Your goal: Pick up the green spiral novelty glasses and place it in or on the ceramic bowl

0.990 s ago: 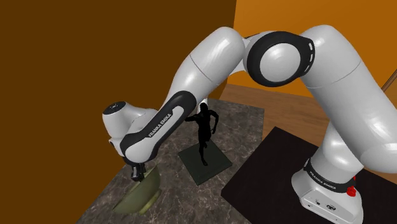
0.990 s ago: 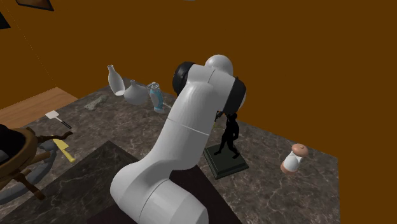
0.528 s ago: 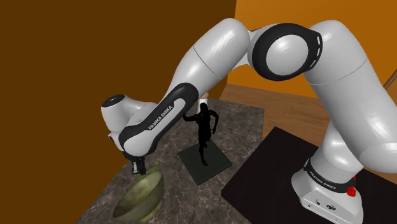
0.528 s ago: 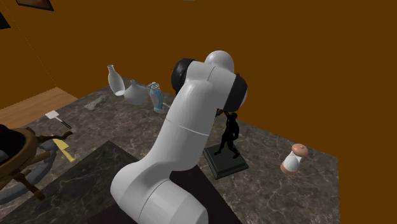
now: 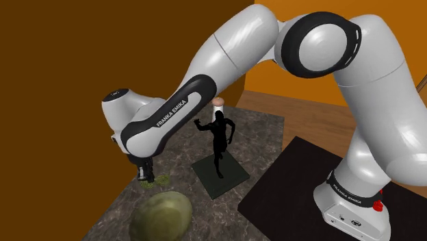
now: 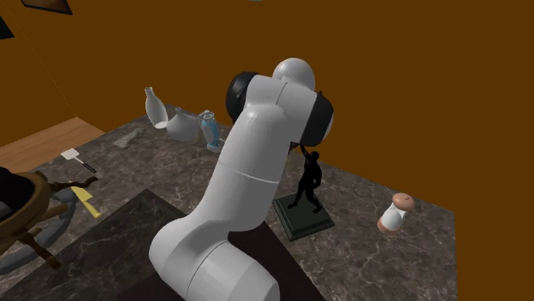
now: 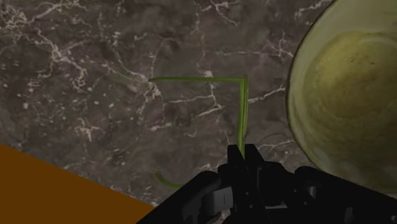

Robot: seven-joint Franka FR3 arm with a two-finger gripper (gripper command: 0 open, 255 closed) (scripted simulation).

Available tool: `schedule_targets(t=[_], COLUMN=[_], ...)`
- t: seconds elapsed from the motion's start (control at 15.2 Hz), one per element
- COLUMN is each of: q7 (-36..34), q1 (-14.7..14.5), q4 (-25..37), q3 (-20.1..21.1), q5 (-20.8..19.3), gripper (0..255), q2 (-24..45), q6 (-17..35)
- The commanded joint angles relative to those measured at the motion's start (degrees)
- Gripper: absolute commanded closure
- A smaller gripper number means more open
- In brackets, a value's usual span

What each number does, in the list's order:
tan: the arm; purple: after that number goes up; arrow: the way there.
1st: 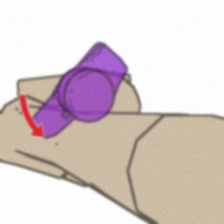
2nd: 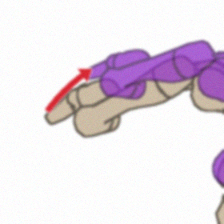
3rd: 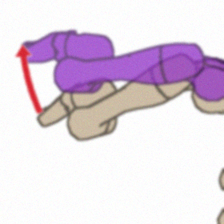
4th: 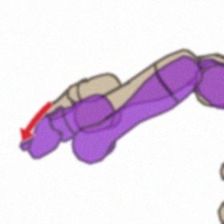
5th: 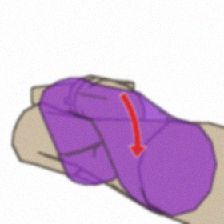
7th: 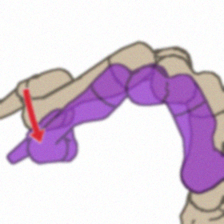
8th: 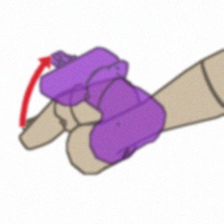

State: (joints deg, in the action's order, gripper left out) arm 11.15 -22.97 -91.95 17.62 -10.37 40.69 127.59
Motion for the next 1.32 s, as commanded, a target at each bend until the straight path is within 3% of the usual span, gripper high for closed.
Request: schedule_targets(t=[0.0, 1.19, 1.25], q7=[0.16, 1.02, 0.24], q1=[0.31, 1.29, 1.09], q4=[-0.50, 2.01, -0.43], q3=[0.25, 1.84, 2.25], q5=[0.30, 2.50, 2.79], gripper=[255, 255, 255], q2=[-1.31, -8.41, -10.02], q6=[-0.82, -10.24, -9.37])
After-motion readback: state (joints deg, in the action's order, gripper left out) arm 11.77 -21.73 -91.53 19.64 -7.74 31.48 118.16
